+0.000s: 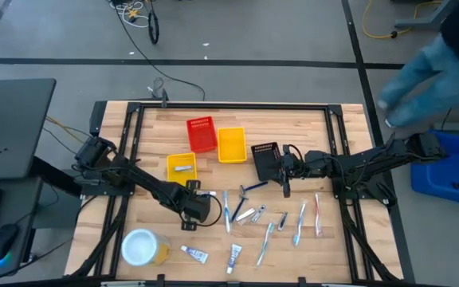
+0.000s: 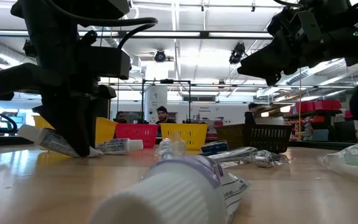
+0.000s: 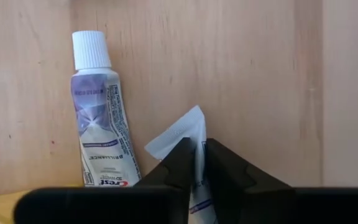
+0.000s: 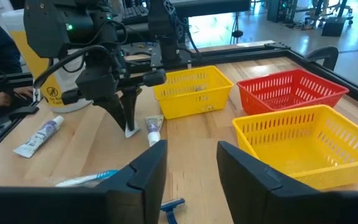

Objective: Pick & Place Travel size toiletries
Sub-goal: Put the toothpaste into the red bin

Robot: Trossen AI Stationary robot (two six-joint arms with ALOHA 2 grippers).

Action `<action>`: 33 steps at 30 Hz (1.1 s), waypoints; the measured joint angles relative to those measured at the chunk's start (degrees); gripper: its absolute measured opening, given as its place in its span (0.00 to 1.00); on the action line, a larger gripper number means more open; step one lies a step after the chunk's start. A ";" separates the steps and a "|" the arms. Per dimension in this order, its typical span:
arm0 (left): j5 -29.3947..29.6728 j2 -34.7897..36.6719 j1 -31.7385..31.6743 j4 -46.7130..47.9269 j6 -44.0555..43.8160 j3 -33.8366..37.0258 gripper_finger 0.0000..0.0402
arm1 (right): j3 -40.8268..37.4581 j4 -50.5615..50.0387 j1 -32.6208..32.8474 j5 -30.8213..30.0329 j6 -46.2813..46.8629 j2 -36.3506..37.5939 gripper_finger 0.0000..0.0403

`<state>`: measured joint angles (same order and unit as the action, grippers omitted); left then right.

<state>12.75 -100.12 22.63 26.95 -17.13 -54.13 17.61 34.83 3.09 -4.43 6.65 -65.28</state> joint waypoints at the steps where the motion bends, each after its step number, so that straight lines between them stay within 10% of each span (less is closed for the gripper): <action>1: -0.08 0.00 0.03 -0.01 0.00 0.00 0.10 | 0.00 -0.02 -0.02 0.00 -0.01 0.00 0.36; 11: 0.40 -0.01 0.04 4.34 4.42 -7.50 0.07 | 0.00 0.00 0.00 0.00 0.00 0.00 0.39; 19: 14.71 0.04 -2.89 24.12 8.95 -21.10 0.07 | 0.00 0.00 -0.02 0.00 0.00 0.00 0.40; 33: 16.75 0.13 -28.20 23.11 21.71 -24.21 0.07 | 0.00 -0.10 0.00 0.00 0.00 0.00 0.37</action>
<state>29.50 -99.98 -5.56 50.06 4.58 -78.33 17.61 34.73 3.09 -4.43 6.66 -65.28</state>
